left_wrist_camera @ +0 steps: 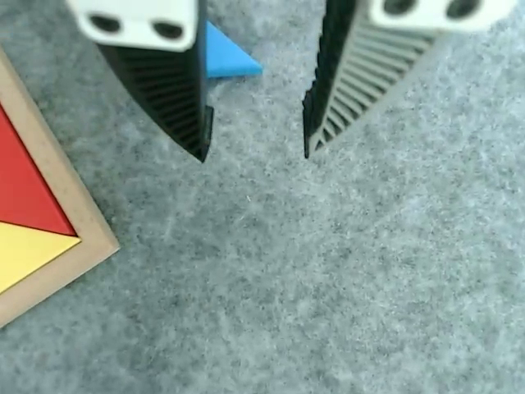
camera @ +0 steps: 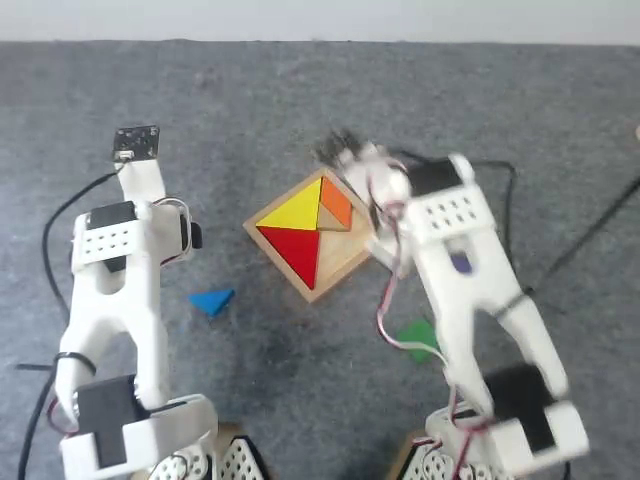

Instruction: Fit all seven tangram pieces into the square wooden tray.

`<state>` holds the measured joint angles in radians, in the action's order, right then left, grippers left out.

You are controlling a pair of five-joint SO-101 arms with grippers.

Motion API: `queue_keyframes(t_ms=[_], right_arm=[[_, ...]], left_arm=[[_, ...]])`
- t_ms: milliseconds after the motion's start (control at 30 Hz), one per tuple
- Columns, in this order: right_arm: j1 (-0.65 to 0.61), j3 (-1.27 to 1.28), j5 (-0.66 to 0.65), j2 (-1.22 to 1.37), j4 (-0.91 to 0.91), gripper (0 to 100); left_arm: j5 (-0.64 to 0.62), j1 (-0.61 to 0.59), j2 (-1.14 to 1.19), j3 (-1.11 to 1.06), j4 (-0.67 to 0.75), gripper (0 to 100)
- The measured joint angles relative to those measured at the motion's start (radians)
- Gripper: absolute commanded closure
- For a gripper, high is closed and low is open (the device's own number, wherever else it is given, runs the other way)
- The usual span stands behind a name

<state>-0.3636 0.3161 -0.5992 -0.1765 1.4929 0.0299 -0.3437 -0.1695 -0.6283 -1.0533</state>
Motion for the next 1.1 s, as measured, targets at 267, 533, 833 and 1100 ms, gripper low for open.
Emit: queue_keyframes(t_ms=[267, 533, 833, 1100], right_arm=[[0.020, 0.540, -0.044, -0.269, -0.112, 82.8], [0.018, 0.640, -0.048, -0.299, -0.158, 73.6], [-0.029, 0.720, -0.015, -0.299, -0.278, 73.8], [-0.071, 0.758, 0.063, -0.299, -0.370, 73.9]], left_arm=[[0.000, 0.029, 0.000, -0.017, 0.000, 82], [-0.003, 0.032, 0.000, -0.017, 0.000, 82], [-0.005, 0.032, 0.000, -0.017, 0.000, 82], [-0.005, 0.032, 0.000, -0.017, 0.000, 82]])
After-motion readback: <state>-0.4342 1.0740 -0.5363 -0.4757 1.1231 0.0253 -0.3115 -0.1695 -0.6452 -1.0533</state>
